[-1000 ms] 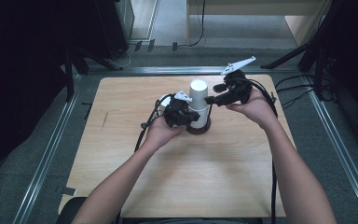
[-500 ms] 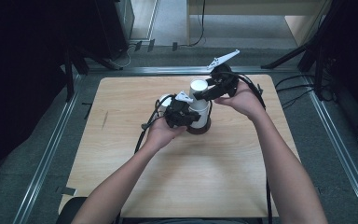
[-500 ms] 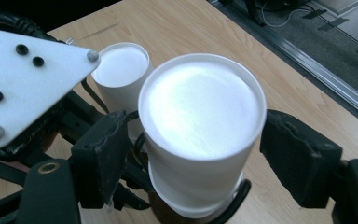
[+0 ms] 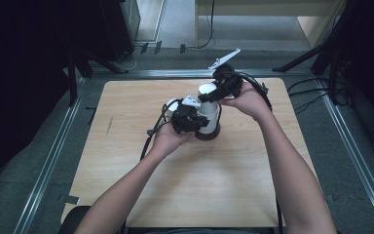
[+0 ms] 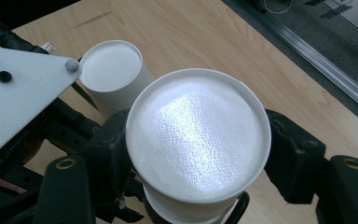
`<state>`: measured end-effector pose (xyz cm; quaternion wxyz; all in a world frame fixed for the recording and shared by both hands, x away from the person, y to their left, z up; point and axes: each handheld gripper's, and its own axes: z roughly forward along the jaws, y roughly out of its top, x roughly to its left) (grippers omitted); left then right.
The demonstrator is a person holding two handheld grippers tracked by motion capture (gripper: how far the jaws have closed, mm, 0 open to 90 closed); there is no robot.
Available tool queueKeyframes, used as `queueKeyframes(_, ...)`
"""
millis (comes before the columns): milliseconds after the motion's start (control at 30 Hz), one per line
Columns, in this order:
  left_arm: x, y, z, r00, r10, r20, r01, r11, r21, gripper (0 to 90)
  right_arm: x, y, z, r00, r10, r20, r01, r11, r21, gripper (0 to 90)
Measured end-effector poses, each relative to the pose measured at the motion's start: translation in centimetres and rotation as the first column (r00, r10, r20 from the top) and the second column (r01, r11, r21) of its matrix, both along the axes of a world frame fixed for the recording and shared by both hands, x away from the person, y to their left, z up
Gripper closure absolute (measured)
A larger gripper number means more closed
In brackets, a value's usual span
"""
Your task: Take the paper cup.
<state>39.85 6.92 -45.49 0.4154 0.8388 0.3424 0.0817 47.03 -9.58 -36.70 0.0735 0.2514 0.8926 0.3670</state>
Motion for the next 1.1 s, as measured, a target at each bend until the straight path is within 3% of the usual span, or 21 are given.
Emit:
queueKeyframes(233, 0.0, 0.0, 0.0, 1.0000, -0.002, -0.001, 0.002, 1.0000, -0.003, 79.0, 0.0, 0.1, 0.4, 1.0000, 0.005, -0.006, -0.005, 1.000, -0.021, 32.7)
queueKeyframes(767, 0.0, 0.1, -0.1, 1.0000, -0.009, 0.000, 0.009, 0.9999, -0.008, 78.3, -0.4, -0.4, 3.3, 0.9997, -0.010, -0.023, 0.010, 1.000, 0.009, 33.3)
queueKeyframes(1100, 0.0, 0.3, -0.1, 0.9999, -0.009, 0.005, 0.009, 0.9999, -0.009, 77.9, -0.9, -0.7, 5.2, 1.0000, -0.008, -0.004, 0.008, 1.000, 0.023, 33.3)
